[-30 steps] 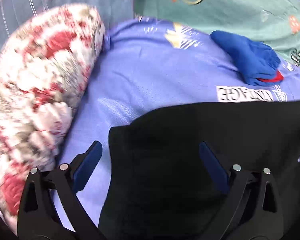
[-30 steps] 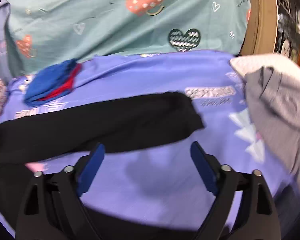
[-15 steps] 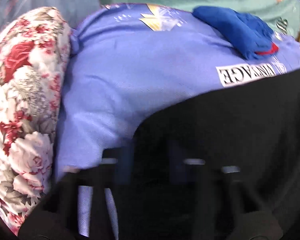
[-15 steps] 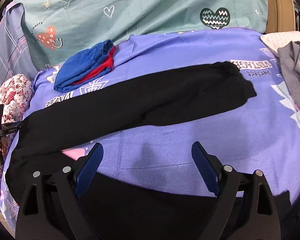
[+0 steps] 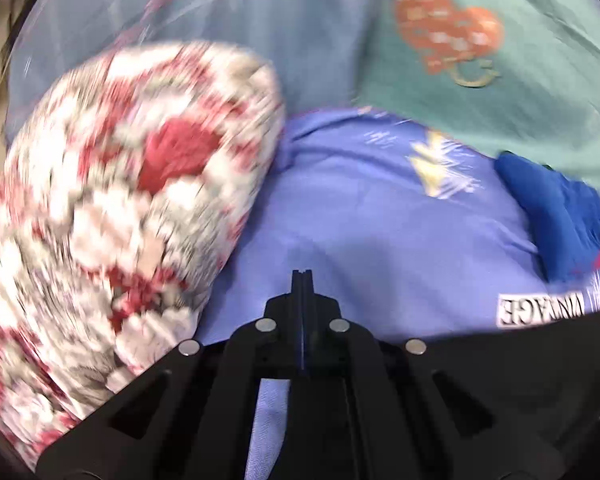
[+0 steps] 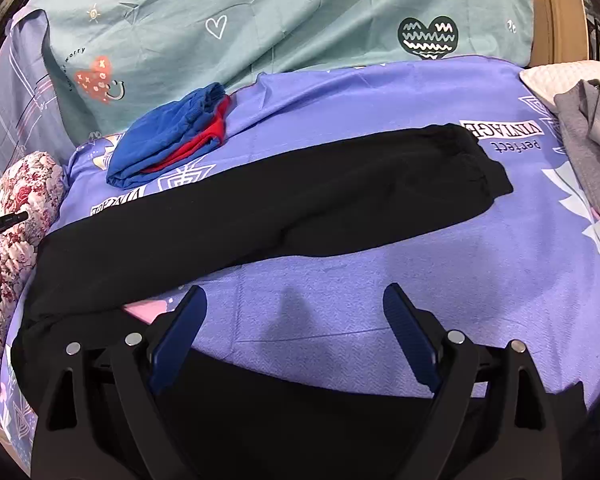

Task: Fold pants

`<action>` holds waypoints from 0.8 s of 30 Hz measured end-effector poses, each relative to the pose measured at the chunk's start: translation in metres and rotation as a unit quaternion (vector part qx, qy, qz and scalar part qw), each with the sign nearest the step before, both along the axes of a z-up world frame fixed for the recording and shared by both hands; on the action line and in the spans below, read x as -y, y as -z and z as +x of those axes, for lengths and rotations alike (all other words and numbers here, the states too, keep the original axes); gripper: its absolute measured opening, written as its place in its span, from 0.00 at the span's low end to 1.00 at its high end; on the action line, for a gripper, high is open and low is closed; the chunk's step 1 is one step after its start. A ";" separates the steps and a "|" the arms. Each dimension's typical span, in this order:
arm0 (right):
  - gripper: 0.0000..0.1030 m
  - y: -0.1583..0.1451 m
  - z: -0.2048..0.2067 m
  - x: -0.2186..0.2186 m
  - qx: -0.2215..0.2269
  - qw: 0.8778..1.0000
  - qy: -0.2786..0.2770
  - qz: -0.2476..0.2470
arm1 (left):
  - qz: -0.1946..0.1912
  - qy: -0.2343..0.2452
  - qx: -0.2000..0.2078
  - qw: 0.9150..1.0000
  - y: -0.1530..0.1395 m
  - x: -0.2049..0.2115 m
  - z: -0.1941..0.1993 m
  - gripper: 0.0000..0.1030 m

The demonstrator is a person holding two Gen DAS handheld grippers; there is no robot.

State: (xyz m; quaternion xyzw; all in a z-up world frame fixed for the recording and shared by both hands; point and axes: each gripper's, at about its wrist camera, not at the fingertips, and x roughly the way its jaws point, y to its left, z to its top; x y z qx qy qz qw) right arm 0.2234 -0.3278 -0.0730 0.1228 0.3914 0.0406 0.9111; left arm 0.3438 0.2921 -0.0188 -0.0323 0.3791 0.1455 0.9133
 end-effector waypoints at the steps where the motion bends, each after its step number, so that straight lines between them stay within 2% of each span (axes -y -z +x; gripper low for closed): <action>1: 0.87 0.001 0.001 0.000 -0.002 1.000 -0.001 0.002 | -0.006 -0.006 -0.010 1.000 0.008 -0.005 0.000 0.00; 3: 0.87 0.004 0.002 0.004 -0.009 1.000 0.003 0.008 | -0.024 0.024 -0.031 0.999 0.021 -0.005 -0.002 0.02; 5: 0.87 0.006 0.004 0.010 -0.021 1.000 0.013 0.015 | -0.025 0.070 -0.058 0.996 0.032 0.005 -0.005 0.46; 6: 0.87 0.006 0.005 0.013 -0.026 0.999 0.019 0.016 | 0.004 0.096 -0.065 0.993 0.037 0.016 -0.008 0.80; 7: 0.87 0.005 0.006 0.017 -0.028 0.999 0.025 0.018 | 0.033 0.106 -0.062 0.992 0.039 0.022 -0.011 0.84; 8: 0.87 0.004 0.005 0.019 -0.026 0.999 0.029 0.020 | 0.056 0.121 -0.058 0.989 0.041 0.028 -0.013 0.84; 11: 0.87 0.004 0.003 0.021 -0.022 0.999 0.034 0.025 | 0.068 0.175 -0.082 0.979 0.051 0.039 -0.011 0.84; 15: 0.87 0.011 0.005 0.017 -0.030 0.998 0.028 0.037 | 0.115 0.226 -0.097 0.962 0.061 0.050 -0.007 0.85; 18: 0.87 0.017 0.007 0.012 -0.033 0.999 0.019 0.033 | 0.104 0.263 -0.104 0.954 0.064 0.060 -0.003 0.83; 19: 0.87 0.020 0.008 0.011 -0.036 0.999 0.018 0.030 | 0.102 0.275 -0.105 0.950 0.065 0.065 -0.001 0.66; 20: 0.87 0.023 0.009 0.011 -0.041 0.999 0.017 0.029 | 0.089 0.300 -0.113 0.943 0.067 0.069 0.000 0.50; 21: 0.87 0.026 0.010 0.011 -0.045 0.998 0.017 0.029 | 0.084 0.312 -0.124 0.938 0.070 0.074 0.002 0.20; 22: 0.87 0.027 0.011 0.011 -0.048 0.998 0.017 0.030 | 0.096 0.311 -0.125 0.937 0.071 0.078 0.001 0.10; 24: 0.87 0.030 0.011 0.011 -0.052 0.998 0.016 0.032 | 0.117 0.314 -0.116 0.935 0.069 0.083 -0.003 0.06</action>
